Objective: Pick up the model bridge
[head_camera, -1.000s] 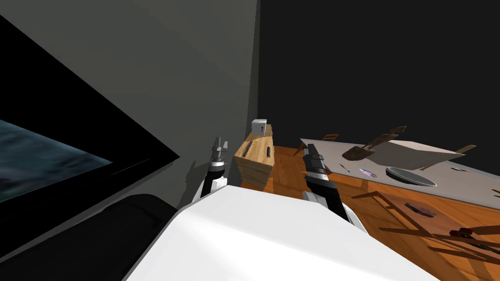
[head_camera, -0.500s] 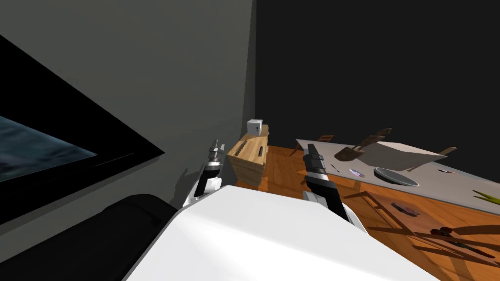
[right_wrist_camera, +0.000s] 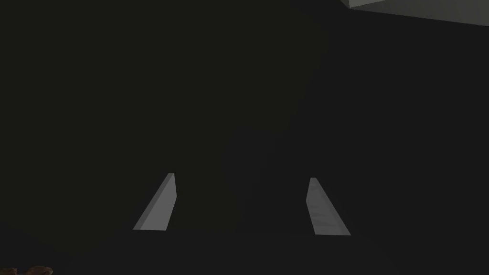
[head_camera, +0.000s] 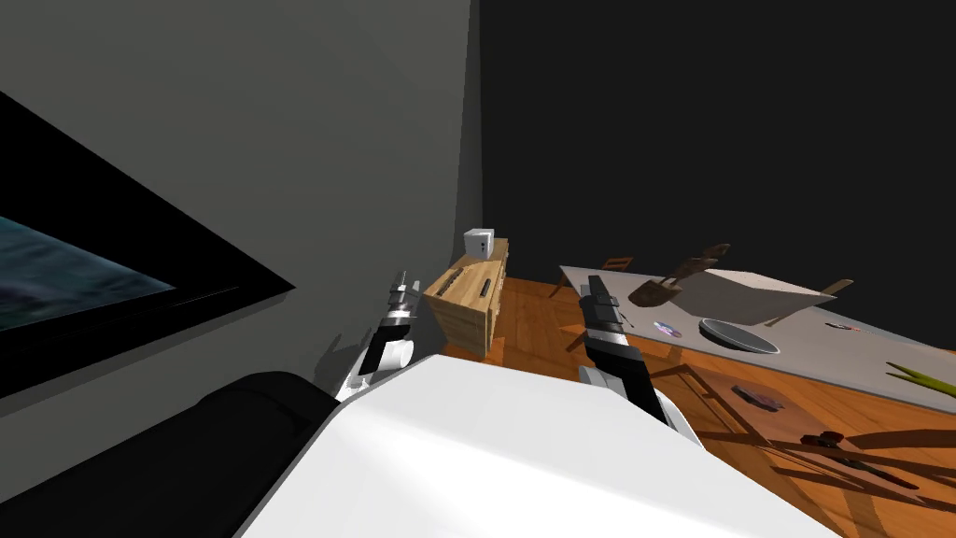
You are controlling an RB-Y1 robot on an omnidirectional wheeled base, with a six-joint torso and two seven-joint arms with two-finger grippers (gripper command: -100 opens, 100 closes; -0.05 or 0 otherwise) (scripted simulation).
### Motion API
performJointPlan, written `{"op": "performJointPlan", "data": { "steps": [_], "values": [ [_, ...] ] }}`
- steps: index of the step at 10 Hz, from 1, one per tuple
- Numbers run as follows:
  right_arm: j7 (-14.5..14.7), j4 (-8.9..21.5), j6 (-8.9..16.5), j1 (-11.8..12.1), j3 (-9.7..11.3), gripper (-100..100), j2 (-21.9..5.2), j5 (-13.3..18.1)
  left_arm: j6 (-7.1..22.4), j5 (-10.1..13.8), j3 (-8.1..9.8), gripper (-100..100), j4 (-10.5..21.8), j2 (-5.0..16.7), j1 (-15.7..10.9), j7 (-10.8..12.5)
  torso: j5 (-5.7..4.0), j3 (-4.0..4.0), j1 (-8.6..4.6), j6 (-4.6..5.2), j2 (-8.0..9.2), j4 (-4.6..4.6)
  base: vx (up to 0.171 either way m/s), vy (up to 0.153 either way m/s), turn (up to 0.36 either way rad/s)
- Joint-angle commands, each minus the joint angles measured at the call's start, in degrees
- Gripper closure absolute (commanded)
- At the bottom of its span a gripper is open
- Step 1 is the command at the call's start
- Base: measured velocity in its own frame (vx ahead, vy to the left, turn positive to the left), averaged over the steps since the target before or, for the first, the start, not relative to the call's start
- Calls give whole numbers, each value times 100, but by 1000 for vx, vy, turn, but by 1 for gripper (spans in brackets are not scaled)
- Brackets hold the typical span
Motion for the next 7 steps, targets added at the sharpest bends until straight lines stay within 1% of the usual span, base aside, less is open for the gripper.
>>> {"op": "performJointPlan", "data": {
  "steps": [1, 2, 3, 4, 5, 6, 7],
  "values": [
    [0, 0, 0, 0, 0, 0, 0, 0, 156, 225, 286, -100, 122, 68, 26, 138, 0, 0, 0, 0, 0, 0, 47, -217, 4],
    [0, 0, 0, 0, 0, 0, 0, 0, 156, 225, 311, -100, 122, 68, 26, 138, 0, -7, -6, 0, -12, -3, 27, -173, 17],
    [0, 0, 0, 0, 0, 0, 0, 0, 313, 406, 538, -100, 221, 105, 44, 240, 1, -6, 9, 0, -10, -3, 8, -165, 7],
    [0, 0, 0, 0, 0, 0, 0, 0, 469, 588, 719, -100, 328, 144, 65, 347, 4, -3, 15, -1, -4, -2, -9, -211, 22],
    [0, 0, 0, 0, 0, 0, 0, 0, 482, 588, 768, -100, 328, 144, 65, 347, 1, 0, 2, 0, 2, 0, 3, -197, 14],
    [0, 0, 0, 0, 0, 0, 0, 0, 665, 769, 995, -100, 443, 184, 90, 458, 0, -1, 4, 0, -1, 0, 50, -221, 4],
    [0, 0, 0, 1, 0, 0, 0, 0, 827, 947, 1180, -100, 567, 228, 120, 574, 0, -8, -4, 0, -14, -3, 85, -310, 9]
  ]
}}
